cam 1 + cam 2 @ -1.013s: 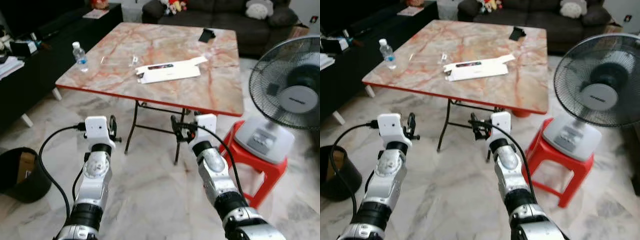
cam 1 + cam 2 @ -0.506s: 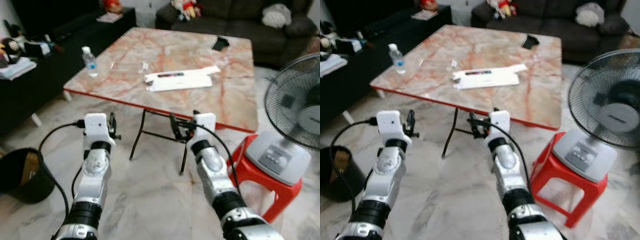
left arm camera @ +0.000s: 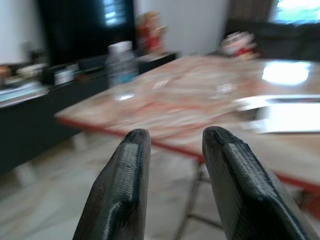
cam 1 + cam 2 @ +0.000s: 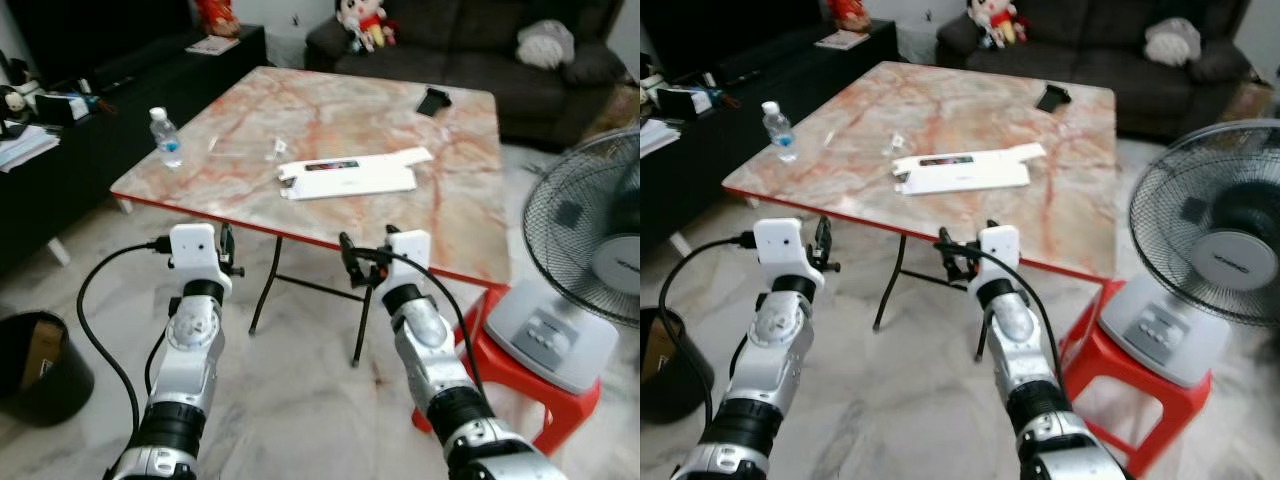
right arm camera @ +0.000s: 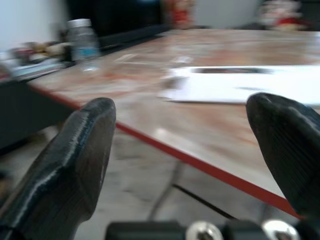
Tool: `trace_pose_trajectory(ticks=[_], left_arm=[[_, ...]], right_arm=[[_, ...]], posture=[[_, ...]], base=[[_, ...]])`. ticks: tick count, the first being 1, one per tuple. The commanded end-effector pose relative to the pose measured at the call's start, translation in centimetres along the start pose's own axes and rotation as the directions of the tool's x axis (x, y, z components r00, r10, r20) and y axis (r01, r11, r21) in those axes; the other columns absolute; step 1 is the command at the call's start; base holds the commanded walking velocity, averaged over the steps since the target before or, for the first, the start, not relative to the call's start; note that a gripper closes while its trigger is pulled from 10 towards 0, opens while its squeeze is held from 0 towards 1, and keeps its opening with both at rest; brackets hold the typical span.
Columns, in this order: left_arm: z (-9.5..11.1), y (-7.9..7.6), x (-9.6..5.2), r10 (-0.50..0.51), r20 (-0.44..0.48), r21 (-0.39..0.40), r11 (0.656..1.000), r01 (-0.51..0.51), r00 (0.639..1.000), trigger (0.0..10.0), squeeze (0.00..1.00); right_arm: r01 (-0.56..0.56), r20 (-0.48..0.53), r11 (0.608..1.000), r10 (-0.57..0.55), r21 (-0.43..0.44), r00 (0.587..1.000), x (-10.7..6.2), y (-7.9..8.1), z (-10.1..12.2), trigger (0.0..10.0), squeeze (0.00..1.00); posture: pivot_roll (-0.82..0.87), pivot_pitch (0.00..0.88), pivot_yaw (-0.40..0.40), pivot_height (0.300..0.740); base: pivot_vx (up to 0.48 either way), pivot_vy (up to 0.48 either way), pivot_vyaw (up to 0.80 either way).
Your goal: Picking trash to rubbish bin
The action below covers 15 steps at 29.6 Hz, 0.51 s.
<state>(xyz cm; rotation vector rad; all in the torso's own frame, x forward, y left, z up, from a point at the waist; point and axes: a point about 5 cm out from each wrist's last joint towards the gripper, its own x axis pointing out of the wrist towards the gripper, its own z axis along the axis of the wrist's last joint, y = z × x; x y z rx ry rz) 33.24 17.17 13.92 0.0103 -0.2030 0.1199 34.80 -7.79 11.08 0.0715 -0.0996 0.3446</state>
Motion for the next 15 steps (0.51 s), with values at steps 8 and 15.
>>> trace_pose_trajectory(ticks=[8,15], left_arm=[[0.7,-0.1,0.3,-0.018,0.015,0.002,1.0,0.018,1.0,10.0,0.0],[1.3,0.5,0.8,-0.038,0.026,0.021,0.999,0.038,0.999,10.0,0.0]], right_arm=[[0.01,0.014,1.0,-0.01,0.021,1.0,0.1,0.3,0.2,10.0,0.0],[0.013,0.027,0.999,-0.014,0.052,1.0,0.6,1.2,0.5,10.0,0.0]], posture=[[0.04,0.021,0.016,0.74],[0.06,0.012,0.039,0.74]], base=[[0.371,0.0,0.2],[0.389,0.0,0.0]])
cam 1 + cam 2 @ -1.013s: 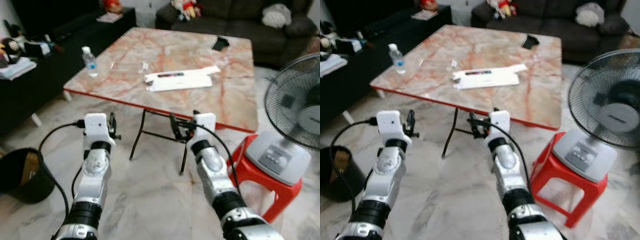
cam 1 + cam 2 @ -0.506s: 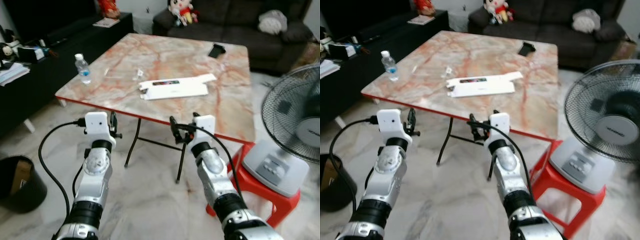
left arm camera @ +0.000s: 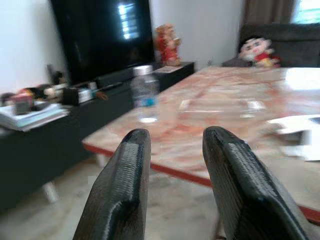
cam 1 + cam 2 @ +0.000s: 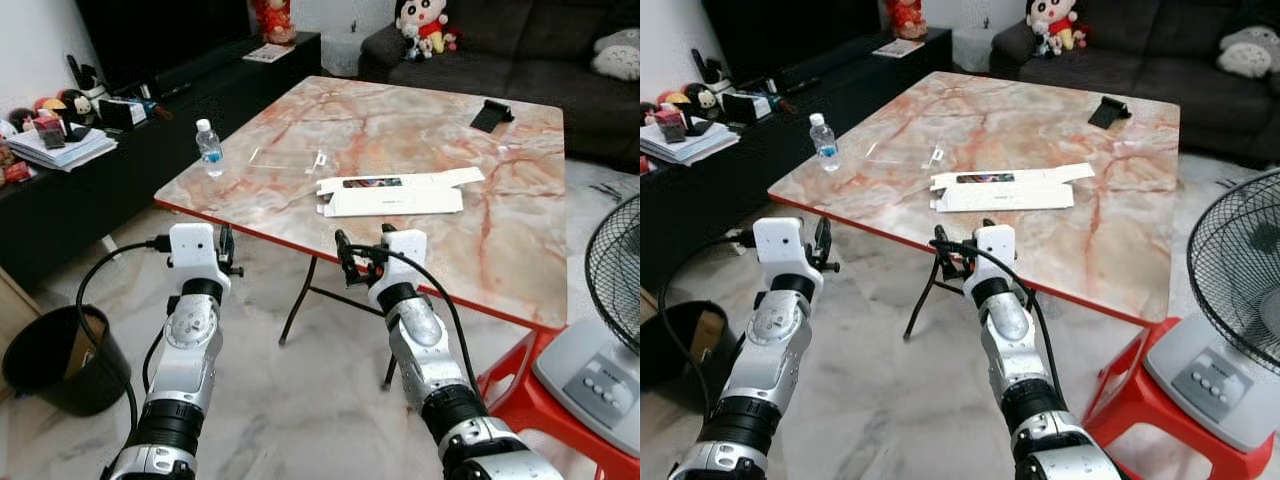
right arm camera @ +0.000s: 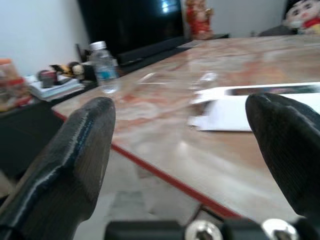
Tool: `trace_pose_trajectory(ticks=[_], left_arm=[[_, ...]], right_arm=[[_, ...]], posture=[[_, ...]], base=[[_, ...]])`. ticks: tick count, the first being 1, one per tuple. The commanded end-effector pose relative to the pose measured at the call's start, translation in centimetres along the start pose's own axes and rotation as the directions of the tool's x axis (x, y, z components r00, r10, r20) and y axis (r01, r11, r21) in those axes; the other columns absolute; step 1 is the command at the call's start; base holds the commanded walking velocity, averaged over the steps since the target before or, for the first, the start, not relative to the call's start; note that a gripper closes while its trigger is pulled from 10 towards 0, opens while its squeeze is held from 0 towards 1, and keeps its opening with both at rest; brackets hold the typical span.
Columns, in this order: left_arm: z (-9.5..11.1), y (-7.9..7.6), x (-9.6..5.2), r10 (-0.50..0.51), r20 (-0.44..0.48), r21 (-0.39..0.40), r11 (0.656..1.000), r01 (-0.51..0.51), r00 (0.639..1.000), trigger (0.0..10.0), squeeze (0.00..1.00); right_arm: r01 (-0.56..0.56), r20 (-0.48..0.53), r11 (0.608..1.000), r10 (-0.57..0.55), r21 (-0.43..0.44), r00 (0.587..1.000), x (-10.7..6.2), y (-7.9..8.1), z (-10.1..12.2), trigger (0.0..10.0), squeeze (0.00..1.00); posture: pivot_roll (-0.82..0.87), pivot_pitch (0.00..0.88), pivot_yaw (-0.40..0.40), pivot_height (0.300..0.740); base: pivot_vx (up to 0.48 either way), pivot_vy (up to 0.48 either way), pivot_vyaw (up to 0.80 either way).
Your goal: Picking trash to rubbish bin
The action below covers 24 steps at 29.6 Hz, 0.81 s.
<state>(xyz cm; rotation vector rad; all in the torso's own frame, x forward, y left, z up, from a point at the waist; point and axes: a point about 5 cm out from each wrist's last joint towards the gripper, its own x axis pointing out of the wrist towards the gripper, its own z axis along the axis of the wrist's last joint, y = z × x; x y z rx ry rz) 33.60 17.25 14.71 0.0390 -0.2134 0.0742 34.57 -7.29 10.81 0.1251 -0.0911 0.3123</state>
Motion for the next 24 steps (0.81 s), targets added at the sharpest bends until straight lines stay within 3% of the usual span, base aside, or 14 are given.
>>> trace_pose_trajectory(ticks=[1,10,16,24], left_arm=[[0.7,0.6,0.4,0.006,0.015,0.002,1.0,-0.006,1.0,10.0,0.0],[1.1,0.4,0.6,-0.009,0.017,-0.015,1.0,0.009,1.0,10.0,0.0],[1.0,-0.5,0.7,-0.031,0.016,-0.033,0.999,0.031,0.999,10.0,0.0],[0.2,-3.2,0.5,-0.061,0.001,-0.089,0.994,0.06,0.998,10.0,0.0]], right_arm=[[-0.022,0.025,1.0,0.022,0.003,0.999,0.7,0.9,0.8,10.0,0.0],[-0.029,0.03,1.0,0.029,0.01,0.999,0.4,0.9,0.6,10.0,0.0],[0.005,0.048,0.999,-0.007,0.044,0.999,0.4,0.1,1.0,10.0,0.0],[0.005,0.065,1.0,-0.005,0.004,0.998,0.6,-1.9,2.1,10.0,0.0]], posture=[[0.06,0.008,0.041,0.74],[0.05,0.0,0.062,0.74],[0.04,0.0,0.045,0.74],[-0.02,0.0,-0.023,0.74]], base=[[0.394,0.0,0.0],[0.394,0.0,0.0],[0.399,0.0,0.0],[0.4,0.0,0.0]])
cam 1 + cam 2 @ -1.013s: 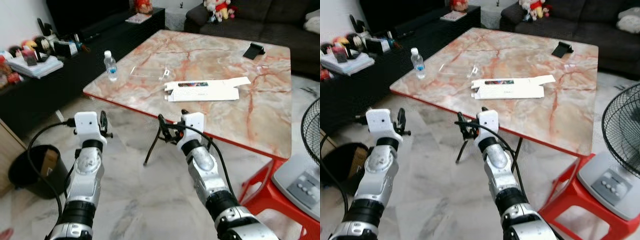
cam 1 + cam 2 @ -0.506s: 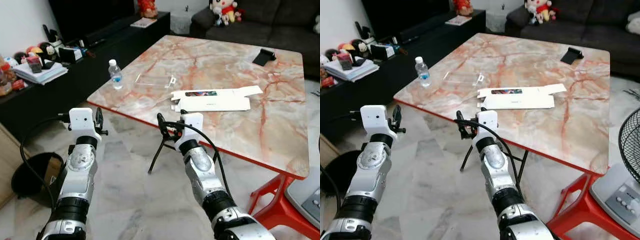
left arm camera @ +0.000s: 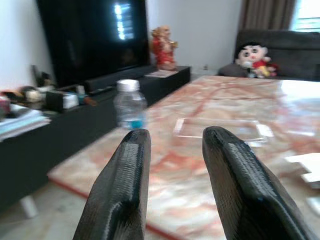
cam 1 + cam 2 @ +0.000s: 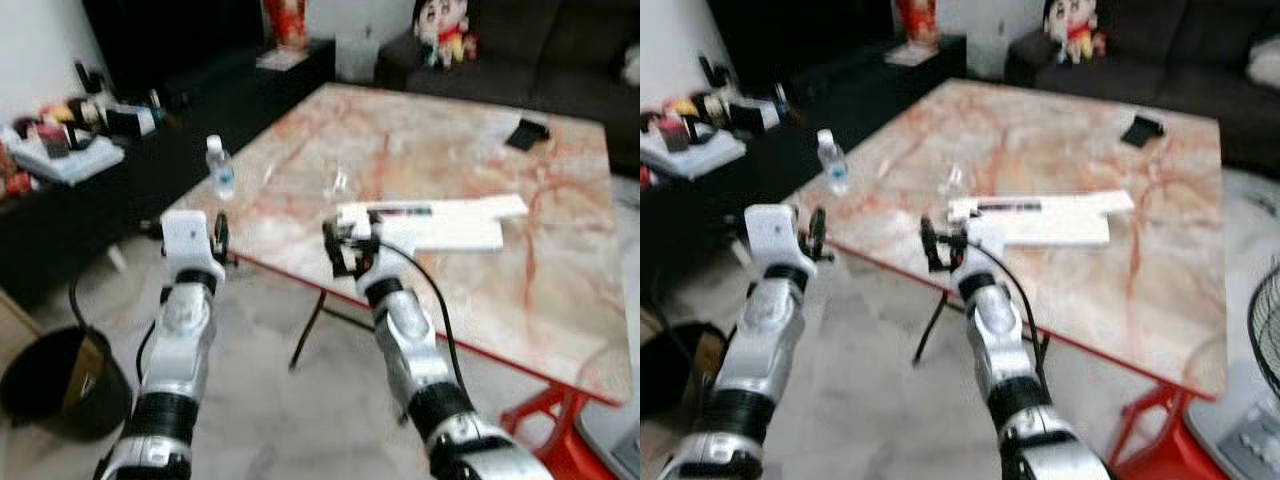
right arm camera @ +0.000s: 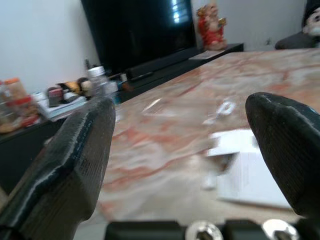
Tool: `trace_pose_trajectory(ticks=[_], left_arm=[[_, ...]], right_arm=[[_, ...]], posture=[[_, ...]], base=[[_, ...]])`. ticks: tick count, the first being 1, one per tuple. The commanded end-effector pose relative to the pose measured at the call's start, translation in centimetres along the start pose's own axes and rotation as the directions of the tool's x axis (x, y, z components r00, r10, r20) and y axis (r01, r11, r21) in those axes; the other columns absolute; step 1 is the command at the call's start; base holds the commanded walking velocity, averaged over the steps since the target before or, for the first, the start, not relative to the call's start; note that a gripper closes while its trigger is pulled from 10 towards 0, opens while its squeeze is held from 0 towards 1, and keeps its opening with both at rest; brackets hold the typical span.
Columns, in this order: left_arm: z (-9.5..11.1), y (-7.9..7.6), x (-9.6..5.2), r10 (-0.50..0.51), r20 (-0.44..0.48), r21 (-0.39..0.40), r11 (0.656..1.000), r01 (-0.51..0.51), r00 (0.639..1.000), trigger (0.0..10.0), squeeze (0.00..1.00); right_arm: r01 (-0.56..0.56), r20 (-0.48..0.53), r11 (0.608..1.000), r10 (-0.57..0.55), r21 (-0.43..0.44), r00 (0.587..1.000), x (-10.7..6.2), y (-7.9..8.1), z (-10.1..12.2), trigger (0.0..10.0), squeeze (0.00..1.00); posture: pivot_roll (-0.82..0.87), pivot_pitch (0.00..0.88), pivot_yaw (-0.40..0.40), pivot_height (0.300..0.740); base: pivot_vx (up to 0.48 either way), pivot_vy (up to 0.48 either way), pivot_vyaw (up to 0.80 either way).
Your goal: Picking trash to rubbish bin
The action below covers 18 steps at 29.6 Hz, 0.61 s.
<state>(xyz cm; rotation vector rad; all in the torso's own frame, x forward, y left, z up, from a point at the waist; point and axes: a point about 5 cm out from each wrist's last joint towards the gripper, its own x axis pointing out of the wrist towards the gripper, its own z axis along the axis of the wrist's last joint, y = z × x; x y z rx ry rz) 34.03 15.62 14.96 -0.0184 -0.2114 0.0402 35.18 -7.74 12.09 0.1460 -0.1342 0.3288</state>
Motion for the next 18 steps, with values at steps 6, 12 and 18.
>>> trace_pose_trajectory(ticks=[6,12,18], left_arm=[[-0.9,-2.9,0.3,-0.092,-0.021,-0.037,0.995,0.091,0.996,10.0,0.0],[-0.3,-2.4,1.0,-0.08,-0.011,-0.039,0.996,0.08,0.997,10.0,0.0],[0.2,-1.7,1.4,-0.083,0.015,-0.028,0.996,0.084,0.996,10.0,0.0]], right_arm=[[0.045,0.03,0.998,-0.043,-0.045,0.999,-0.5,-2.2,0.7,10.0,0.0],[0.059,0.034,0.998,-0.058,-0.03,0.998,-0.4,-2.4,0.9,10.0,0.0],[0.021,0.024,1.0,-0.02,-0.019,1.0,0.4,-1.0,1.0,10.0,0.0]], posture=[[-0.06,0.0,-0.013,0.74],[-0.04,0.0,-0.008,0.74],[0.0,0.0,-0.023,0.74]], base=[[0.4,0.0,0.0],[0.403,0.0,0.0],[0.399,0.0,0.0]])
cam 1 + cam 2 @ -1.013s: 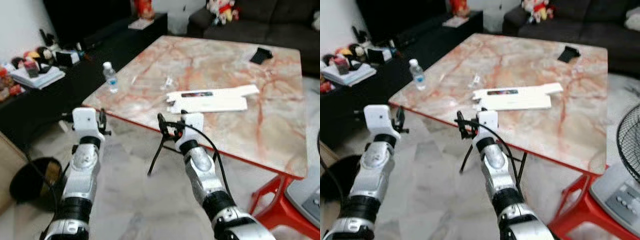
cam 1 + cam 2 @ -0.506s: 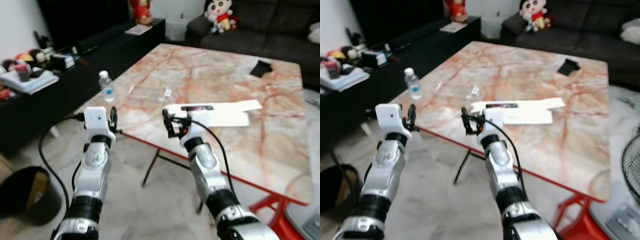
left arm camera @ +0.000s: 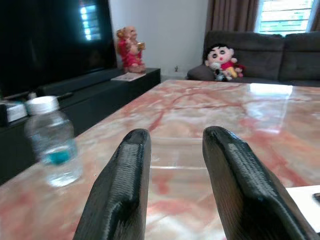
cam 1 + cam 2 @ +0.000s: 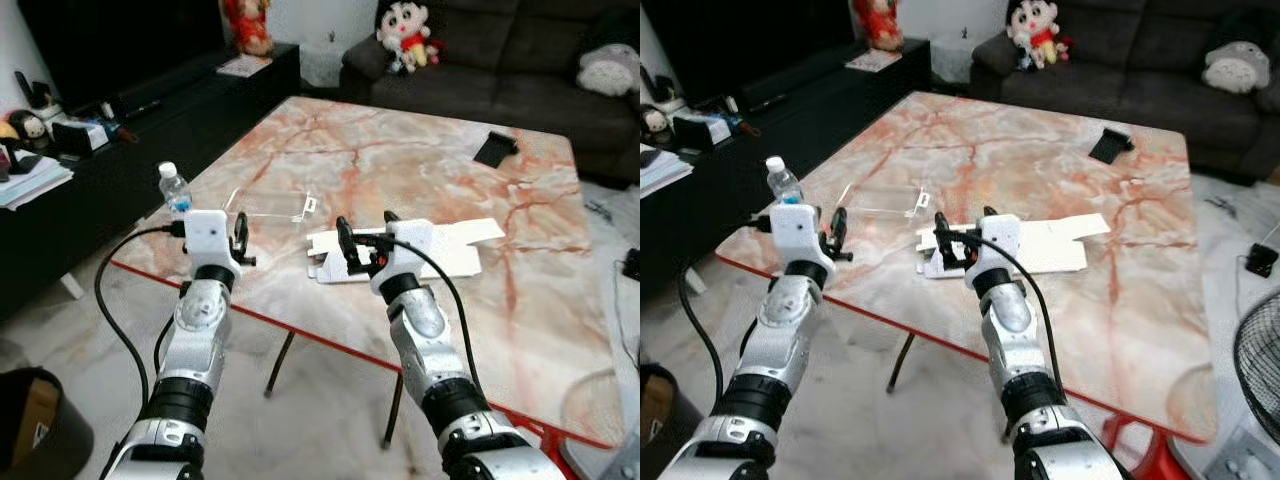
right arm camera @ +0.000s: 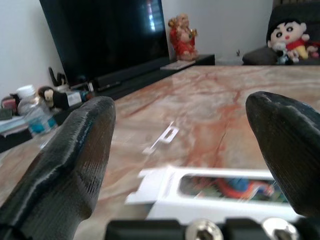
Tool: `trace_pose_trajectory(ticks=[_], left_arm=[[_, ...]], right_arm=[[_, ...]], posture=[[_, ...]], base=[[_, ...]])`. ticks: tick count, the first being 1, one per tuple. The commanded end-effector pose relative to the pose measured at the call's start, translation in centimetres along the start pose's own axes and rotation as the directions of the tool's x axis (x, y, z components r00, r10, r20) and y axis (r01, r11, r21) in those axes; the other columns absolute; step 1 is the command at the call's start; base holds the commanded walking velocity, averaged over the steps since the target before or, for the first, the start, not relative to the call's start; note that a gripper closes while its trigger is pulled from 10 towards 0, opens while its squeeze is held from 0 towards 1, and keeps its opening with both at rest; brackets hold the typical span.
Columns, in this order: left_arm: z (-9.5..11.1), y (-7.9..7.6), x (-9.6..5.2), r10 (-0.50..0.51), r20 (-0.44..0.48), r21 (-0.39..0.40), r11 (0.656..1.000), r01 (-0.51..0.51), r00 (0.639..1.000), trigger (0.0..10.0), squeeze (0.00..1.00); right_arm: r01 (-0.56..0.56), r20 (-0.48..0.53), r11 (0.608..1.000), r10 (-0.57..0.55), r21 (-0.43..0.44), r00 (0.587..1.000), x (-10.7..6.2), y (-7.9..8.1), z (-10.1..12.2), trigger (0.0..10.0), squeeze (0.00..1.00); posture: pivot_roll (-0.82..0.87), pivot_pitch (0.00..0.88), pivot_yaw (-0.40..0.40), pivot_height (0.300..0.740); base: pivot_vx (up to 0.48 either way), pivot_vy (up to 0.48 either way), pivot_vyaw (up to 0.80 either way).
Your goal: Picking trash to rubbish bin
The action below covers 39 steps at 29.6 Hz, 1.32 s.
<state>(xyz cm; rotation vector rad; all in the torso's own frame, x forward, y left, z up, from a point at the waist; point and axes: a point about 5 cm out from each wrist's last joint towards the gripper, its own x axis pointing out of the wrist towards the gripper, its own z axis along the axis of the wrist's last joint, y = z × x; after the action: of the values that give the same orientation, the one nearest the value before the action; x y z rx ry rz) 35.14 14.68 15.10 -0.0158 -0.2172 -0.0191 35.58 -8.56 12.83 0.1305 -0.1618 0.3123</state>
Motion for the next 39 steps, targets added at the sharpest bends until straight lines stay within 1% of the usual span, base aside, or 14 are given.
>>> trace_pose_trajectory(ticks=[1,2,6,8,10,14,17,22,25,29,31,34,37,39], left_arm=[[0.4,-0.5,0.4,-0.017,0.012,-0.031,0.999,0.017,1.0,10.0,0.0],[0.3,0.1,0.3,0.0,0.014,-0.045,0.999,0.001,1.0,10.0,0.0],[0.0,1.1,0.1,0.028,0.001,-0.048,0.998,-0.028,1.0,10.0,0.0],[0.0,1.1,-0.1,0.031,0.0,-0.046,0.998,-0.031,1.0,10.0,0.0],[0.1,0.6,-0.5,0.031,0.012,-0.054,0.998,-0.031,0.999,10.0,0.0],[-0.4,-0.1,-0.7,0.014,-0.005,-0.075,0.997,-0.014,1.0,10.0,0.0],[-0.7,-1.3,-0.7,-0.027,-0.016,-0.091,0.995,0.026,1.0,10.0,0.0],[-0.9,-2.4,-0.6,-0.108,-0.037,-0.087,0.991,0.104,0.993,10.0,0.0],[-0.9,-2.9,-0.8,-0.133,-0.037,-0.101,0.987,0.129,0.99,10.0,0.0],[-1.5,-3.1,-1.3,-0.15,-0.048,-0.101,0.984,0.145,0.987,10.0,0.0],[-1.8,-3.1,-1.4,-0.146,-0.063,-0.119,0.983,0.138,0.987,10.0,0.0],[-2.0,-3.6,-1.3,-0.171,-0.078,-0.121,0.98,0.161,0.982,10.0,0.0],[-1.7,-3.9,-1.0,-0.185,-0.074,-0.128,0.976,0.174,0.98,10.0,0.0],[-1.8,-3.5,-0.8,-0.176,-0.079,-0.137,0.977,0.164,0.981,10.0,0.0]], right_arm=[[-0.001,0.0,1.0,0.001,0.006,1.0,0.4,0.1,0.2,10.0,0.0],[-0.019,-0.001,1.0,0.019,0.008,1.0,0.6,0.7,0.3,10.0,0.0],[-0.059,-0.013,0.998,0.059,-0.029,0.998,1.0,1.9,0.3,10.0,0.0],[-0.077,-0.011,0.997,0.077,-0.025,0.997,1.1,2.2,0.3,10.0,0.0],[-0.119,-0.005,0.993,0.119,0.01,0.993,1.2,2.8,0.4,10.0,0.0],[-0.109,-0.021,0.994,0.109,0.003,0.994,0.7,2.5,-0.2,10.0,0.0],[-0.085,-0.017,0.996,0.085,-0.002,0.996,0.3,1.9,-0.4,10.0,0.0],[-0.015,-0.016,1.0,0.015,0.015,1.0,0.0,0.9,-0.6,10.0,0.0],[-0.003,-0.021,1.0,0.003,0.018,1.0,-0.2,0.6,-0.7,10.0,0.0],[-0.01,-0.043,1.0,0.011,0.016,0.999,-0.3,0.7,-1.1,10.0,0.0],[-0.015,-0.041,1.0,0.016,0.018,0.999,-0.3,0.8,-1.0,10.0,0.0],[-0.004,-0.034,1.0,0.004,0.008,0.999,-0.4,0.6,-0.9,10.0,0.0],[0.005,-0.007,1.0,-0.005,0.006,1.0,-0.3,0.5,-0.5,10.0,0.0],[0.009,-0.007,1.0,-0.009,0.008,1.0,-0.2,0.6,-0.5,10.0,0.0]], posture=[[0.0,0.0,-0.027,0.74],[0.0,0.0,-0.033,0.74],[0.01,0.0,-0.035,0.74],[0.04,0.0,-0.052,0.74],[0.05,0.0,-0.057,0.74],[0.03,0.0,-0.035,0.74],[0.02,0.0,-0.028,0.74],[0.0,0.0,-0.006,0.74],[0.01,0.0,-0.014,0.74],[0.0,0.0,-0.02,0.74],[-0.01,0.0,-0.011,0.74],[-0.04,0.0,0.014,0.74],[-0.04,0.0,0.012,0.74],[-0.05,0.0,0.003,0.74]], base=[[0.401,0.0,0.0],[0.401,0.0,0.0],[0.401,0.0,0.0],[0.401,0.0,0.0],[0.403,0.0,0.0],[0.403,0.0,0.0],[0.405,0.0,0.0],[0.383,0.0,0.0],[0.214,0.0,0.0],[0.0,0.0,-0.52],[0.0,0.0,-0.79],[0.0,0.0,-0.76],[0.0,0.0,-0.24],[0.0,0.0,0.0]])
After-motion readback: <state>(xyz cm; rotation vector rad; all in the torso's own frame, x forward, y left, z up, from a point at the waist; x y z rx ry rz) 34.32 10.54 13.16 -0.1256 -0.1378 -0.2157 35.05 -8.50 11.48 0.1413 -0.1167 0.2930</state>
